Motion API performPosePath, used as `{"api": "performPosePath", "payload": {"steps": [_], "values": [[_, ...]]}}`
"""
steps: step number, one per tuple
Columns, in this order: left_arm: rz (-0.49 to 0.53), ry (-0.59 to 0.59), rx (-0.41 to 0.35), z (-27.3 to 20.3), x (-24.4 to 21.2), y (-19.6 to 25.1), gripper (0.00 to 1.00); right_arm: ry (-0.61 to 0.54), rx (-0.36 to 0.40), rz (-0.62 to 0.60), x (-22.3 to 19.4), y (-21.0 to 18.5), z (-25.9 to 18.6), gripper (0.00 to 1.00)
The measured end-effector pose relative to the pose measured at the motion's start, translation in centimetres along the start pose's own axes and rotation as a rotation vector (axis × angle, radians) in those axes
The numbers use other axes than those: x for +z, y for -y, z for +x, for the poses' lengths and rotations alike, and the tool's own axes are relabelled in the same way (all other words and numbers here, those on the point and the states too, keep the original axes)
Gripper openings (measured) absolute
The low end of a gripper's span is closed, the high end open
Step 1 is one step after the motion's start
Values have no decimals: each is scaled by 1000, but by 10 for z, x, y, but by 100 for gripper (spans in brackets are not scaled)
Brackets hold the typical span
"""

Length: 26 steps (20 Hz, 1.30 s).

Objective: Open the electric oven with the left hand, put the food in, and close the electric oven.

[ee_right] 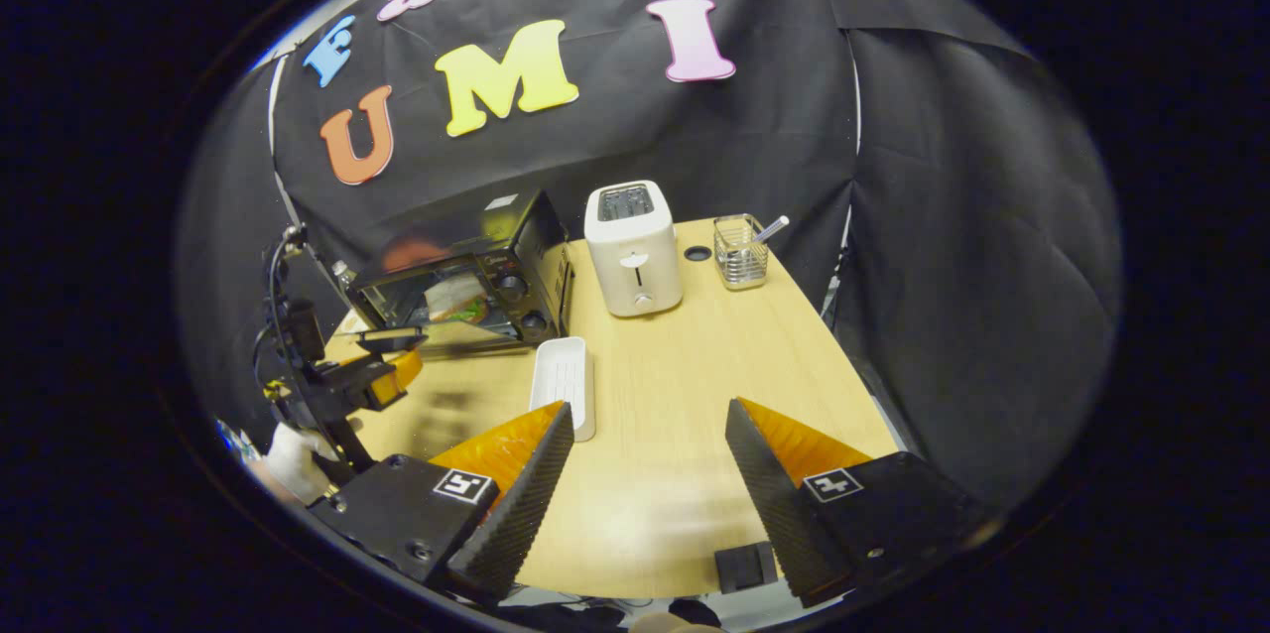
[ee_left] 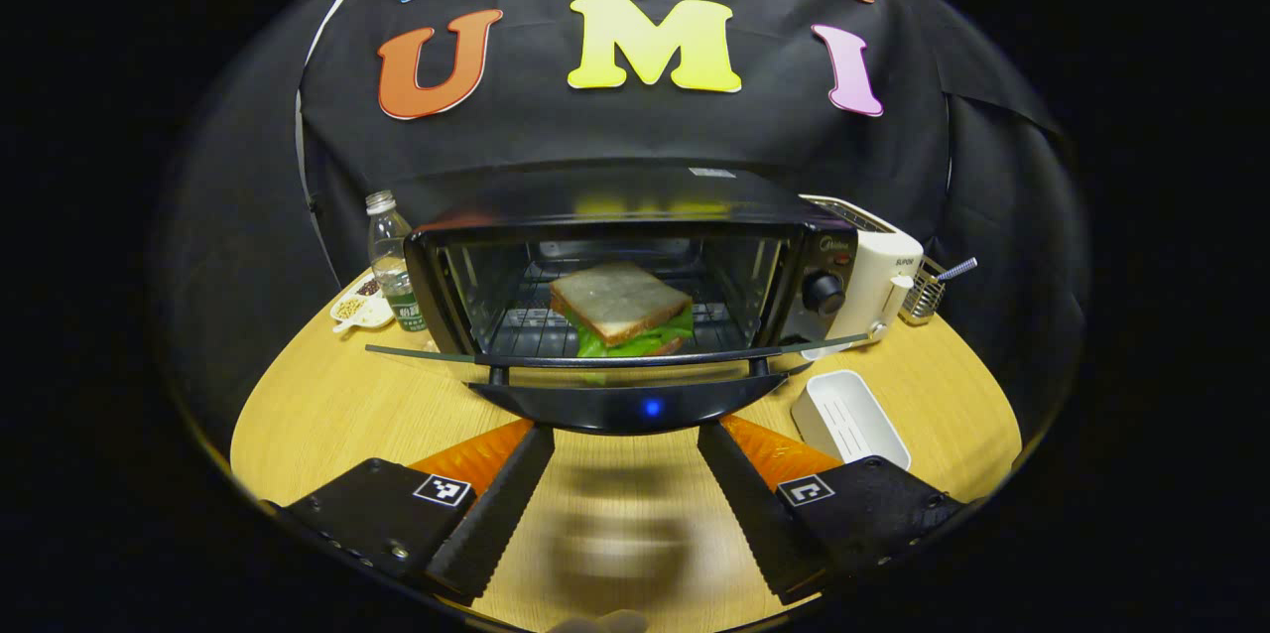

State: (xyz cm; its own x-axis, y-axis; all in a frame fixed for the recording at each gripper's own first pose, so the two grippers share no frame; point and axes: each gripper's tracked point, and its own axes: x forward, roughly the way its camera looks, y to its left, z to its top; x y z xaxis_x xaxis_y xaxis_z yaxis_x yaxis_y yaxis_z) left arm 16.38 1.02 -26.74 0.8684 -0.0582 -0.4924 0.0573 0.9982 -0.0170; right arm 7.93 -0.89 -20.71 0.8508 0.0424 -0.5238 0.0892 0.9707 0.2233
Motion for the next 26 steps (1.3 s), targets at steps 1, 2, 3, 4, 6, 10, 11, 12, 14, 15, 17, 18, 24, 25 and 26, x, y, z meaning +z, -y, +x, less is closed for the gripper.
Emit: {"api": "performPosePath", "payload": {"steps": [1,2,3,4,6,10,11,12,14,15,17,18,24,25,26], "values": [[1,10,1,3,6,-1,97,1,1,7,2,0,1,90],[13,25,5,7,15,-3,97,1,2,9,3,0,3,90],[26,33,13,12,22,-5,97,-2,2,5,4,-1,4,90],[30,33,16,17,26,-7,96,-3,3,-1,5,-1,4,90],[8,42,23,24,37,-10,96,1,6,-13,9,-2,4,90],[-19,50,39,30,41,-15,96,20,21,-24,14,-7,2,99],[-20,44,51,31,39,-19,96,17,17,-33,14,-6,2,99],[-28,40,57,32,37,-21,96,16,18,-36,12,-6,2,99],[-37,29,62,32,35,-22,96,17,28,-32,13,-10,-1,99],[-38,31,65,29,36,-22,96,15,30,-35,12,-10,-2,99],[-33,59,62,21,44,-21,96,21,37,-41,13,-13,-4,99],[-28,69,60,15,48,-19,96,25,42,-43,15,-15,-4,99],[-6,210,55,-60,100,-7,96,132,107,-89,58,-42,-19,99],[-8,244,51,-77,113,-4,96,155,118,-102,69,-48,-24,99],[-7,281,55,-95,127,-5,95,180,126,-115,79,-53,-28,98]]}}
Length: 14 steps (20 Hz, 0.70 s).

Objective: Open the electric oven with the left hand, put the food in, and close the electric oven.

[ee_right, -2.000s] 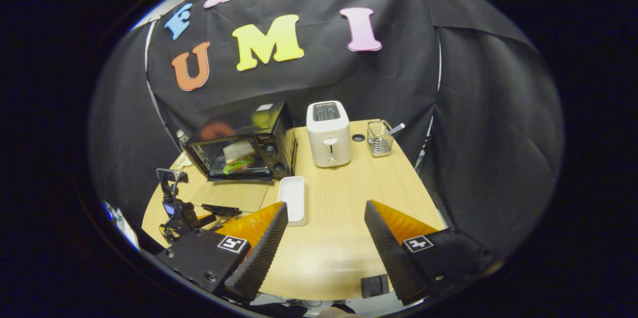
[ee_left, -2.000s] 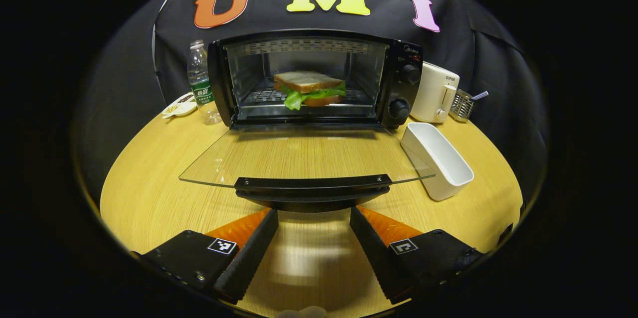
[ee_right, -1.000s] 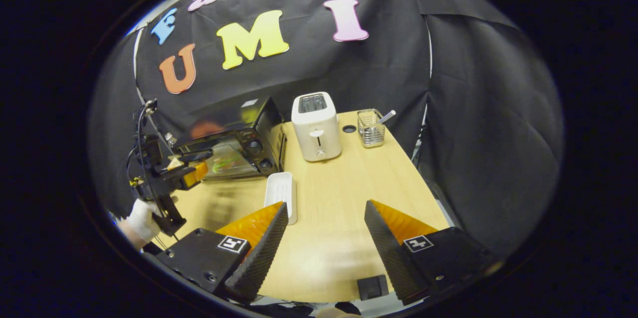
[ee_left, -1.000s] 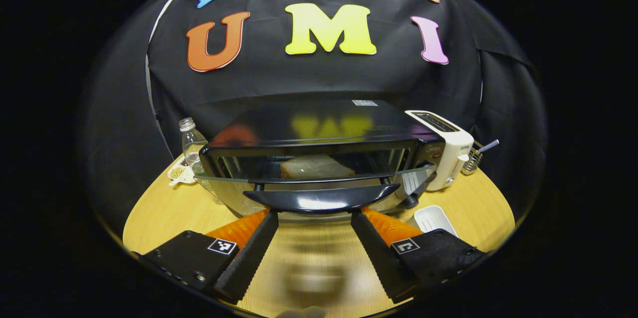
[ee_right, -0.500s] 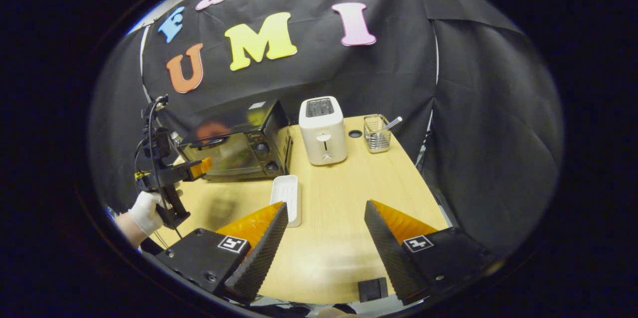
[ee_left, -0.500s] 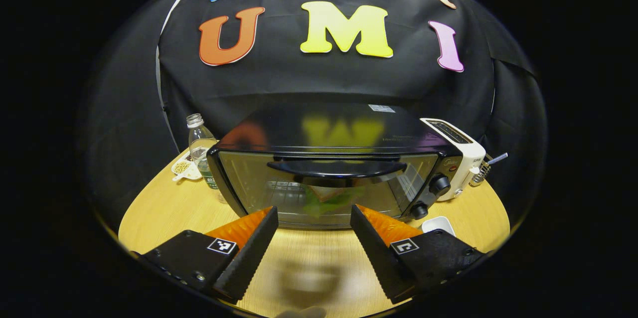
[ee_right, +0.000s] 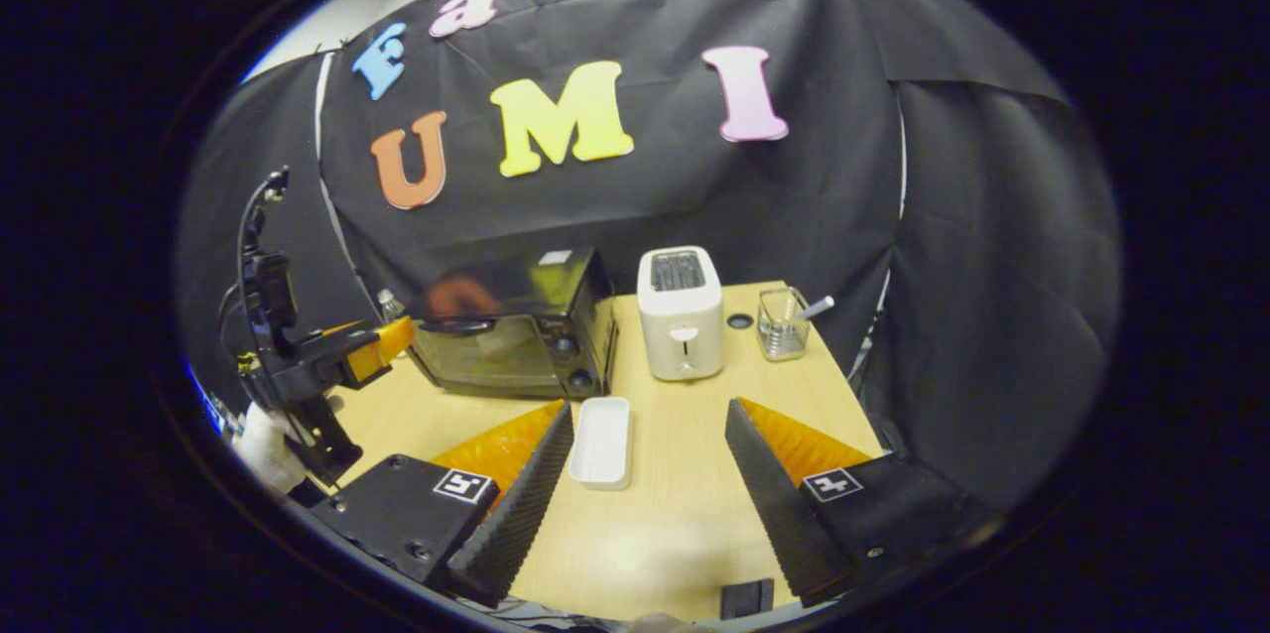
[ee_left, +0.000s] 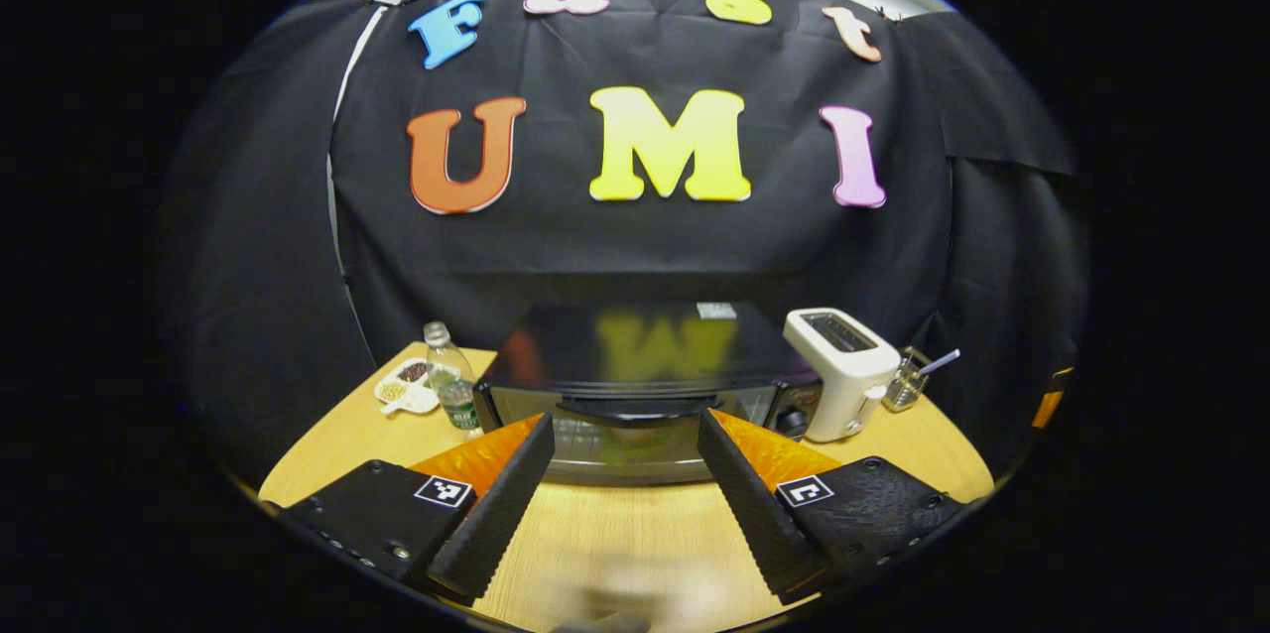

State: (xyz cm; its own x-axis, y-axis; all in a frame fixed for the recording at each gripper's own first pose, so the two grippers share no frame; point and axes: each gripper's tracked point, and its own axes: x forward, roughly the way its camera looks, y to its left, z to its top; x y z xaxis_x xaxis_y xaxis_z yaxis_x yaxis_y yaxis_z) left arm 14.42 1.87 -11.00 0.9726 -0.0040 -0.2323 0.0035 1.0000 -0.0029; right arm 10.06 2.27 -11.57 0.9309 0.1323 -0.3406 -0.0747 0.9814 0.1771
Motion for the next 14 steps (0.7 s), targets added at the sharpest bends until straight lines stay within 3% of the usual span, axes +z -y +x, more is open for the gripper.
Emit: {"api": "performPosePath", "payload": {"steps": [5,6,7,8,12,13,14], "values": [[14,170,18,-73,89,-13,96,153,26,-50,67,-30,-27,99],[10,199,17,-88,103,-15,96,182,27,-57,81,-35,-38,90],[5,224,21,-101,116,-19,96,207,32,-61,92,-41,-44,90],[3,244,25,-113,128,-22,96,234,37,-64,104,-46,-50,99],[-17,292,36,-152,158,-32,95,317,51,-58,141,-64,-72,99],[-20,300,35,-157,163,-33,85,344,48,-54,149,-67,-78,99],[-18,302,29,-161,167,-32,85,362,50,-51,154,-69,-83,90]]}}
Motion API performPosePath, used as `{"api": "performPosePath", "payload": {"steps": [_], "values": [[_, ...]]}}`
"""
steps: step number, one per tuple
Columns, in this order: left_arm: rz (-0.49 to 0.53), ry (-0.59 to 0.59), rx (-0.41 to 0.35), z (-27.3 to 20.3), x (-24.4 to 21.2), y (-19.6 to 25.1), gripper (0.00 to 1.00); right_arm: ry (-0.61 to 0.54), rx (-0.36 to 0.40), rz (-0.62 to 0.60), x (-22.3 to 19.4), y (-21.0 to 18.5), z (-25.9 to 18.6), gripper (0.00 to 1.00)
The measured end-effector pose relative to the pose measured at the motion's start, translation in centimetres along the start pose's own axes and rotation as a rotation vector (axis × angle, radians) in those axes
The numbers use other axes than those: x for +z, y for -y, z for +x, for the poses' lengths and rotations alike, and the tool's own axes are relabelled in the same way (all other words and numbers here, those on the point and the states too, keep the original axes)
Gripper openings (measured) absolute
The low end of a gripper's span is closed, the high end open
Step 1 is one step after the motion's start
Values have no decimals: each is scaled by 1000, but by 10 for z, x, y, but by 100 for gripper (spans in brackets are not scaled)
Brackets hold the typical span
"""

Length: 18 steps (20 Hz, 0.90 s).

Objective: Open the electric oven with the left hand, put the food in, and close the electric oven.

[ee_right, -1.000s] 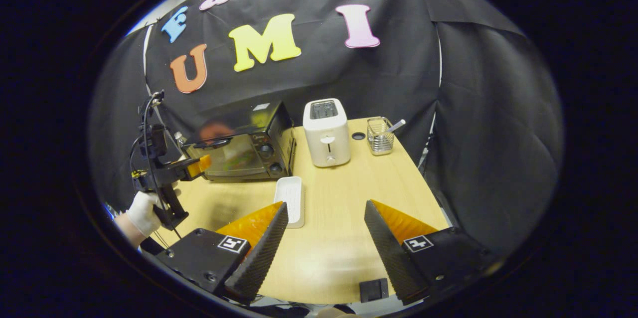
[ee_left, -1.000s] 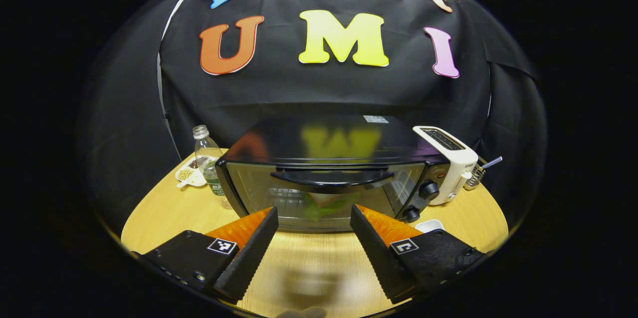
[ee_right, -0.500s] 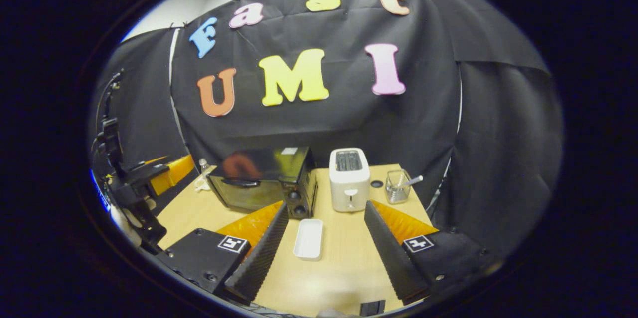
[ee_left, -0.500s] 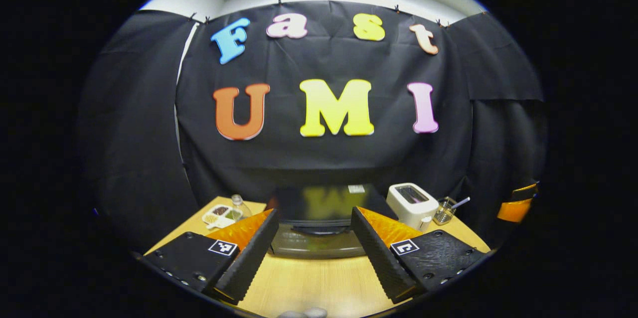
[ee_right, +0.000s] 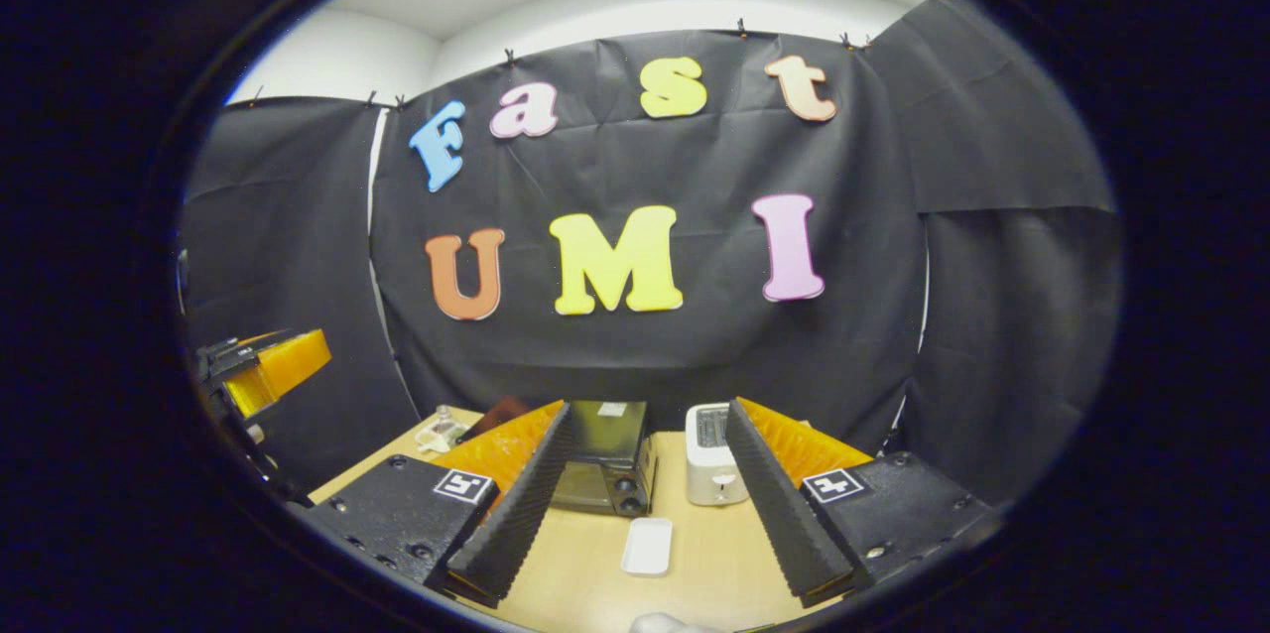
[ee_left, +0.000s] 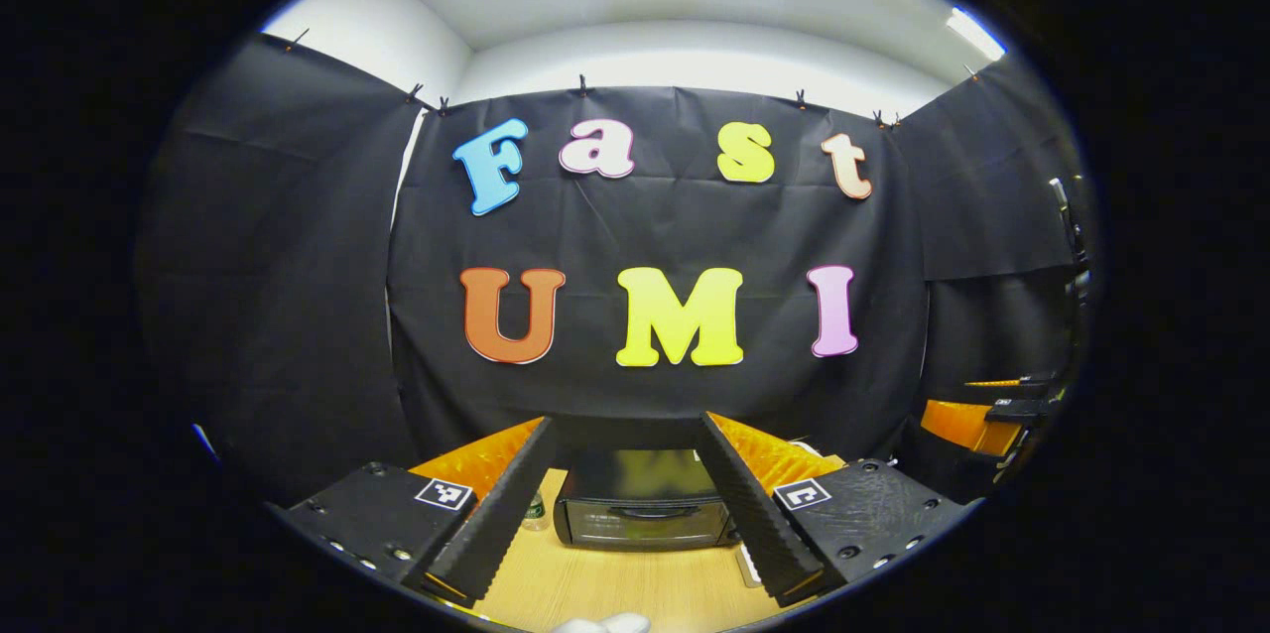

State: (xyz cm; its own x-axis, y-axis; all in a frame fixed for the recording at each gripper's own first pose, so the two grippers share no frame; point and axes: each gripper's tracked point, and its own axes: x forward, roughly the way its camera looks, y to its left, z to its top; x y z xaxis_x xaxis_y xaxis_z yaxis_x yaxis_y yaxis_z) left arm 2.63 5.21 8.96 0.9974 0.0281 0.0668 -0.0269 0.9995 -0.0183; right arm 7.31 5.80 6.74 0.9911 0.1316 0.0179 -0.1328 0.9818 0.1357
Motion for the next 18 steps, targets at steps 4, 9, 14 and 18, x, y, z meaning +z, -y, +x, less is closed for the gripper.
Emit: {"api": "performPosePath", "payload": {"steps": [4,9,14,18], "values": [[25,13,-9,-11,12,2,85,12,-1,-4,8,-9,-12,90],[12,1,-25,-10,6,3,85,28,-31,-9,14,-6,-19,90],[12,0,-30,-4,5,2,94,33,-60,9,17,1,-19,90],[0,-9,-24,-1,4,0,85,33,-57,6,16,2,-19,90]]}}
